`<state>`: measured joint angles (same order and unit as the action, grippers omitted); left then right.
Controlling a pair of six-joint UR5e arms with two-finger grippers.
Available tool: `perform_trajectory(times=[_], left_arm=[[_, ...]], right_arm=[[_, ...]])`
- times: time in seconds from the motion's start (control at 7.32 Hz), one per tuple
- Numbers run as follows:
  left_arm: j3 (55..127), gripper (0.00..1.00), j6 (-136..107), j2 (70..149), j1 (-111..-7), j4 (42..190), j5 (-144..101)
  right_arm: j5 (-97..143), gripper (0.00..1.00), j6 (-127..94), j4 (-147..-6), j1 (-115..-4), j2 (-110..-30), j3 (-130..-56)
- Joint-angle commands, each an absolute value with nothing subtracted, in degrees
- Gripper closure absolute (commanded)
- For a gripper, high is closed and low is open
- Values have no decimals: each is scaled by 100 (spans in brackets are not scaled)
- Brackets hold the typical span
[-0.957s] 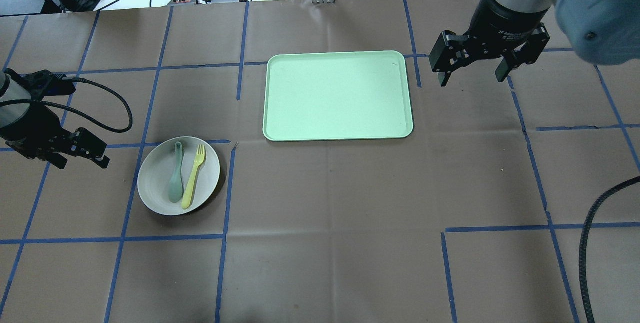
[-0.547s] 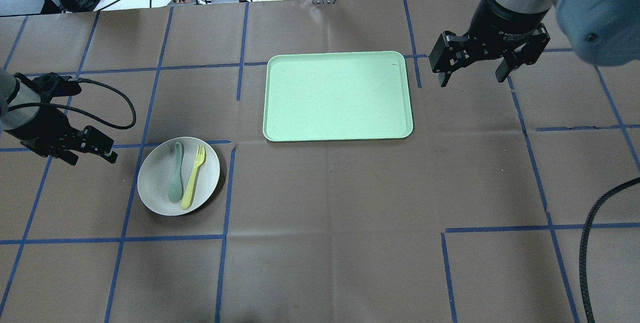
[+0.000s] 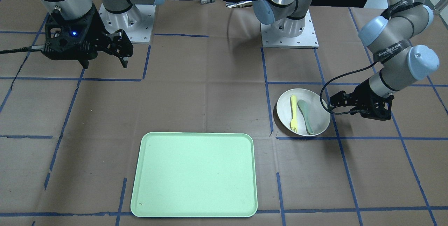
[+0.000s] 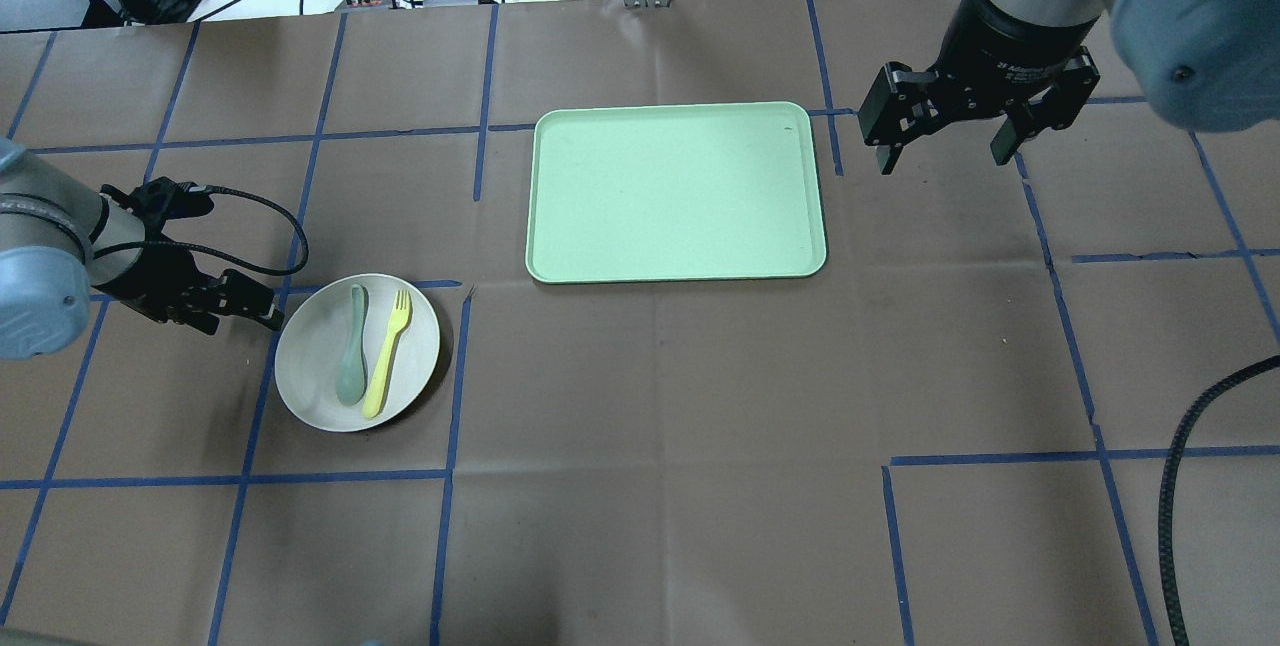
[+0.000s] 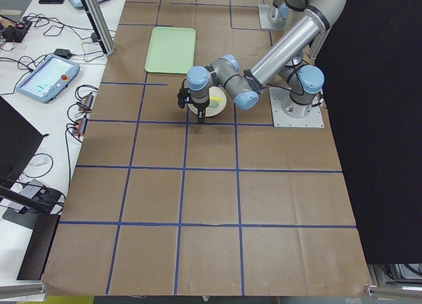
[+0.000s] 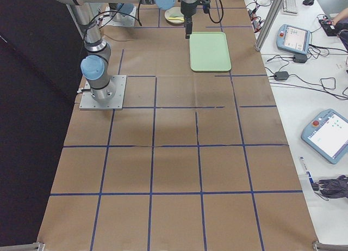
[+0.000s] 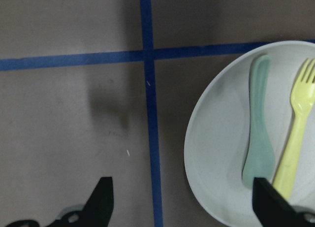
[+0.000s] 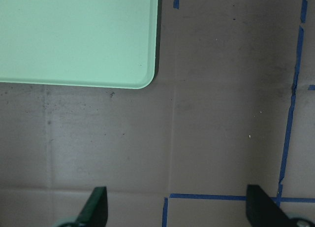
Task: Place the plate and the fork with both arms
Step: 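Lower the left gripper to the plate rim nearest the robot's left side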
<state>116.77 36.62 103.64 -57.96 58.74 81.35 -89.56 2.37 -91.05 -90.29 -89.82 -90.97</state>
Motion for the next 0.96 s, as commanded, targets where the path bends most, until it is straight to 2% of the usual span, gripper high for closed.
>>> perform_trajectory(times=[0.0,0.14,0.27,0.55,0.82], left_arm=[[12004,1,3700,10600,-5801,5581,7973],[12093,1,3700,10695,-5801,5555,7789],[12076,13,3665,10548,-5801,5555,7796],[12067,45,3665,10538,-5801,5555,7779],[12076,82,3665,10538,-5801,5555,7770]], right_arm=[[-8956,0,237,-9105,-9026,-8974,-9097],[-8956,0,237,-9097,-9035,-8982,-9105],[-8956,0,237,-9105,-9026,-8982,-9097],[-8956,0,237,-9105,-9035,-8982,-9105],[-8956,0,237,-9105,-9035,-8982,-9105]])
